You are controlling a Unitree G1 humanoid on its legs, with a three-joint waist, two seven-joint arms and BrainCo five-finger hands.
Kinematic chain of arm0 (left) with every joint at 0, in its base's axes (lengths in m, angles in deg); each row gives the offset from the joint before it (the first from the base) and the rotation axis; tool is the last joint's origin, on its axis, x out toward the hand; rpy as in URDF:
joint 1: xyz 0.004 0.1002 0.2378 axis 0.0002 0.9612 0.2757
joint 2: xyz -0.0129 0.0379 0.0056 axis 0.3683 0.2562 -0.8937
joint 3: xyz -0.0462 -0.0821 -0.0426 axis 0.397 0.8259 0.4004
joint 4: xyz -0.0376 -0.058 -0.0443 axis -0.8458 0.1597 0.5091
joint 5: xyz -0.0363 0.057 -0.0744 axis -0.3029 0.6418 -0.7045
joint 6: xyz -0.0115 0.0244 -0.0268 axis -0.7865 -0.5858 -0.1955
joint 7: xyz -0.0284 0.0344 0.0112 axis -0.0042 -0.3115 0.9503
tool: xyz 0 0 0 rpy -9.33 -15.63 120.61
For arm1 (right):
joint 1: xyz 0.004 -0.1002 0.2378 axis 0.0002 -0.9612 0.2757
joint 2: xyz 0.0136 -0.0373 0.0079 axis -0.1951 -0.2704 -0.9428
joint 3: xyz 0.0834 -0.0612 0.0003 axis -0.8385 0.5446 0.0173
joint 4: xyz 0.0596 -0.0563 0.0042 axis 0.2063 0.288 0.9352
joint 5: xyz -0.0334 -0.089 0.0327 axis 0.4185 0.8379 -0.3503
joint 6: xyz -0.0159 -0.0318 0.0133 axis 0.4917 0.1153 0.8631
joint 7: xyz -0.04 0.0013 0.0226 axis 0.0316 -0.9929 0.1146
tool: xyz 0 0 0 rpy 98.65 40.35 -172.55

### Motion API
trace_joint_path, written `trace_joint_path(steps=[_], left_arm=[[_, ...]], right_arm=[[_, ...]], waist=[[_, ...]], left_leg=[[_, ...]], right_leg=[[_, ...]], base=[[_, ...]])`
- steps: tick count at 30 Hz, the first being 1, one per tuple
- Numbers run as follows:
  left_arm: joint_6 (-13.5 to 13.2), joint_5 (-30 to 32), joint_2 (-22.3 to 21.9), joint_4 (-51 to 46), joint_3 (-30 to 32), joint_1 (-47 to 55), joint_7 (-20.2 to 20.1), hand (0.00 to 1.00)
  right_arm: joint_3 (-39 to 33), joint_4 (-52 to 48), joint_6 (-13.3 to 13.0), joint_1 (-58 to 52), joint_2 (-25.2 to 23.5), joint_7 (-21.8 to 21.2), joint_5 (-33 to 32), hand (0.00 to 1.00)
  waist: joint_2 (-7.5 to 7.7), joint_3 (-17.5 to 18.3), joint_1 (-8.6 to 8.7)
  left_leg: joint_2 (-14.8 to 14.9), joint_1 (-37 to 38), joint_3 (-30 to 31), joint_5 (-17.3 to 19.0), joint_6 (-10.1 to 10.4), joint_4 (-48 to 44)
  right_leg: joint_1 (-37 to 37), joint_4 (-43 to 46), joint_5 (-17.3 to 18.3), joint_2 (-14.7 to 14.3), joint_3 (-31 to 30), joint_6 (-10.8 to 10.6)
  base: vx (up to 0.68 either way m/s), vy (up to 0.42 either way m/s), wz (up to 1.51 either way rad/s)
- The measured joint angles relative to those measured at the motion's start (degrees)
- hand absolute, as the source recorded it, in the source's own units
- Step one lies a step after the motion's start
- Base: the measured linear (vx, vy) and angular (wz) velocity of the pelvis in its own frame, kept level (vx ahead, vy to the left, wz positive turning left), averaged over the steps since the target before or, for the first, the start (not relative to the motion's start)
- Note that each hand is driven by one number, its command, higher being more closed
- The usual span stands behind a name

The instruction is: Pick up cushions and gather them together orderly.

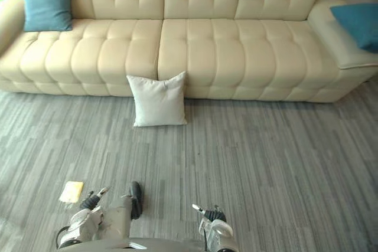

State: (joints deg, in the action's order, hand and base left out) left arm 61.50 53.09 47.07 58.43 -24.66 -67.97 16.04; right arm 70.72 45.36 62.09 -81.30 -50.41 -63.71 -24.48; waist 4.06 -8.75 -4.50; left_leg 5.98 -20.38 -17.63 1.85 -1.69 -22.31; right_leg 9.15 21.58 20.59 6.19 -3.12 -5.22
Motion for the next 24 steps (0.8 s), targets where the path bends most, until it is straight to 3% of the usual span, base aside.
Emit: trace_joint_path(steps=[2,4,5,7,11,13,15,16,17,18,19,21,22,24], left_arm=[[0.2,0.1,1.5,1.9,-1.1,-0.3,0.0,0.00],[0.7,0.1,1.9,3.2,-2.2,-0.1,0.0,0.00],[0.9,0.1,1.8,3.6,-2.4,0.0,0.0,0.00],[1.0,0.1,1.7,3.6,-3.0,0.0,0.0,0.00],[1.3,0.2,1.6,3.8,-2.8,0.1,-0.1,0.00],[1.3,0.7,1.3,4.2,-2.6,0.0,0.0,0.00],[1.3,2.2,0.4,4.7,-1.6,-0.4,-0.1,0.00],[1.3,2.3,0.2,4.9,-1.6,-0.6,-0.2,0.00],[1.3,2.5,-0.6,5.5,-1.6,-0.8,-0.3,0.00],[1.3,2.9,-1.9,6.5,-1.7,-0.7,-0.4,0.00],[1.3,3.5,-2.8,6.9,-1.7,-0.4,-0.5,0.00],[1.4,3.9,-3.3,6.8,-2.2,-0.6,-1.2,0.00],[1.4,3.9,-3.2,6.8,-2.2,-0.8,-1.3,0.00],[1.5,3.8,-3.2,5.8,-1.7,-0.9,-1.5,0.00]], right_arm=[[1.4,0.0,0.1,0.3,-0.4,-0.3,0.3,0.00],[2.2,-0.5,-0.3,0.5,-0.4,-0.3,0.6,0.00],[2.3,-0.7,-0.5,0.5,-0.4,-0.4,0.6,0.00],[2.1,-1.2,-0.7,0.6,-0.4,-0.4,0.7,0.00],[1.9,-2.8,-1.0,0.5,-0.2,-0.4,0.7,0.00],[1.0,-2.8,-1.3,0.6,-0.1,-0.4,0.7,0.00],[0.5,-2.3,-1.4,0.8,0.4,-0.4,0.7,0.00],[-0.1,-2.2,-1.4,0.6,0.8,-0.4,0.7,0.00],[-0.2,-1.5,-1.1,0.2,1.7,-0.4,0.7,0.00],[-0.8,-0.9,-1.0,-0.6,3.2,-0.5,0.2,0.00],[-0.6,-0.4,-1.2,0.2,4.0,-0.4,1.0,0.00],[-0.2,-0.2,-0.8,1.4,4.4,-0.5,2.5,0.00],[-0.3,-0.2,-0.8,1.4,4.4,-0.5,2.5,0.00],[-0.6,-0.2,-0.3,1.0,4.3,-0.3,2.5,0.00]], waist=[[0.75,-0.3,0.28],[0.36,-0.5,0.51],[-0.27,-0.9,0.50],[-0.05,-0.7,0.85],[-0.26,-0.8,2.30],[-0.62,-0.9,2.52],[-0.73,-0.9,2.58],[-0.86,-1.0,2.88],[-2.18,-1.1,3.60],[-3.66,-0.8,4.44],[-6.13,0.2,4.38],[-7.41,0.4,4.16],[-7.53,0.3,4.48],[-7.40,0.1,4.65]], left_leg=[[-0.8,4.7,-2.0,4.0,-1.6,-0.7],[-1.4,10.0,-3.0,6.1,-1.9,-0.2],[-1.8,13.6,-3.4,7.1,-1.8,1.2],[-2.9,19.5,-3.5,9.1,-1.0,5.9],[-3.4,24.6,-3.1,11.4,-0.5,8.9],[-3.5,27.2,-2.8,13.1,0.2,9.9],[-4.6,30.5,-1.5,15.3,1.3,11.6],[-5.1,31.5,-0.3,16.4,1.5,11.5],[-5.0,33.2,2.5,18.1,1.9,11.5],[-4.0,35.0,5.1,18.7,2.3,12.2],[-3.1,35.3,7.1,17.7,2.8,11.2],[-1.9,31.0,11.6,15.4,4.2,1.4],[-1.6,28.4,13.3,14.1,5.9,-4.6],[0.0,21.7,15.2,7.8,10.4,-22.9]], right_leg=[[-9.1,22.3,-7.7,0.8,-3.9,-2.9],[-13.7,33.7,-10.3,1.3,-3.8,-4.3],[-16.2,37.5,-10.5,1.9,-2.5,-4.1],[-23.3,39.5,-9.5,1.7,1.0,-2.8],[-29.3,28.3,-7.5,-0.7,6.9,-0.9],[-29.8,15.5,-8.8,-2.5,10.2,1.3],[-28.9,-4.4,-15.5,-4.7,9.7,3.2],[-28.8,-6.3,-17.2,-4.6,8.6,3.9],[-27.7,-4.2,-22.4,-4.8,8.2,5.8],[-27.3,-1.1,-21.8,-5.4,9.3,6.7],[-27.5,1.4,-19.5,-5.8,10.4,7.7],[-26.4,3.4,-15.9,-5.8,11.3,8.8],[-25.0,2.8,-15.1,-5.7,11.9,9.0],[-19.3,-0.3,-13.8,-5.7,13.1,9.6]], base=[[0.52,0.355,-0.37],[0.48,0.311,-0.22],[0.29,0.177,-0.23],[0.36,0.165,-0.09],[0.30,0.028,0.00],[0.36,-0.045,0.05],[0.47,-0.086,0.28],[0.57,-0.142,0.70],[0.71,-0.175,0.94],[0.62,-0.125,0.93],[0.60,-0.117,0.58],[0.56,-0.150,0.21],[0.51,-0.132,0.31],[0.51,-0.079,0.31]])
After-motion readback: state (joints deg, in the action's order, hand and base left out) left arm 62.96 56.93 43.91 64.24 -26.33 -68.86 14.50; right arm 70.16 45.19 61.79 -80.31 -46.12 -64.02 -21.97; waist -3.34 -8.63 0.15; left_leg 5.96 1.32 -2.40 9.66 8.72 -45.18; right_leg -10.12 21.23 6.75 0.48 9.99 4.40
